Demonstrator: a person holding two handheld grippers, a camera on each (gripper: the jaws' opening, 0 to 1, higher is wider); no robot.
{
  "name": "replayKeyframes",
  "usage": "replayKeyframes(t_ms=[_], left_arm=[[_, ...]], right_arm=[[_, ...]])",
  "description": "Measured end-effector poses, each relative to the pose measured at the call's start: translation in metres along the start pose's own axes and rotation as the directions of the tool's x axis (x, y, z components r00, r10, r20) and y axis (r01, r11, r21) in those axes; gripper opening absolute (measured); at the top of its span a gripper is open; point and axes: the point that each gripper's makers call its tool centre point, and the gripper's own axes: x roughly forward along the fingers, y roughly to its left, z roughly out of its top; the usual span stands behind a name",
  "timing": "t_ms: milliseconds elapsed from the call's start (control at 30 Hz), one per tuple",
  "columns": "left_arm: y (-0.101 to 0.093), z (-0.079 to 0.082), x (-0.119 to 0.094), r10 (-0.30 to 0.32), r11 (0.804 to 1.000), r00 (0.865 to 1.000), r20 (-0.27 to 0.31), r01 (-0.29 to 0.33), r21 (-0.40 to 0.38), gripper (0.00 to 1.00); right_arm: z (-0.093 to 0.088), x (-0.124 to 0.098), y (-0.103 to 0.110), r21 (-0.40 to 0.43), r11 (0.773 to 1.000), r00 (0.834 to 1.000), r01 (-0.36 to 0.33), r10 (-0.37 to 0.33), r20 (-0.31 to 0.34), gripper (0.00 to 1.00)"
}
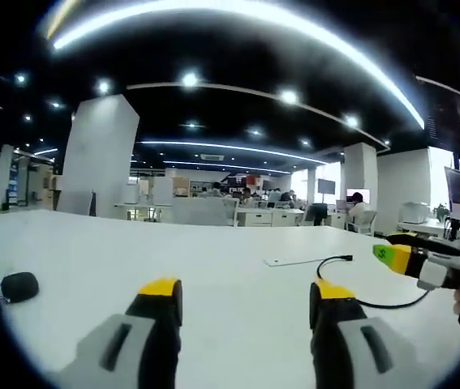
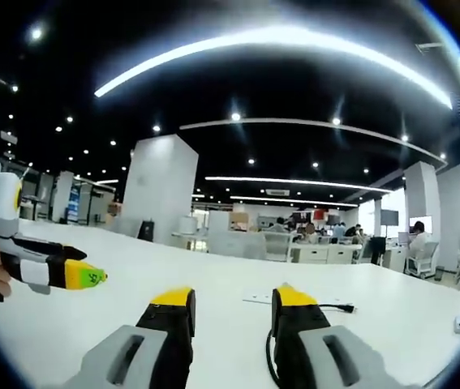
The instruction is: Locate the USB plug end of the data cable currently connected to the USB port on the desk. Grip the plug, withdraw it from the port, and place it onto the desktop.
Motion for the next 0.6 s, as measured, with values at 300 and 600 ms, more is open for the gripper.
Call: replayKeyframes(t_ms=[300,600], left_arm=[[-0.003,0.005,-0.011,-0.028,0.999,1.0,0.008,0.028,-0.017,0.66],[0.0,-0.004,-0.014,-0.041,0.999,0.999,-0.015,0.041,0.011,0.66]], right_arm=[[-0.007,0.0,0.01,0.021,1.0,1.0,-0.016,0.017,-0.009,0.39],[0.005,-0.013,0.01,0.022,1.0,0.999,-0.006,0.005,0.033,0.4]])
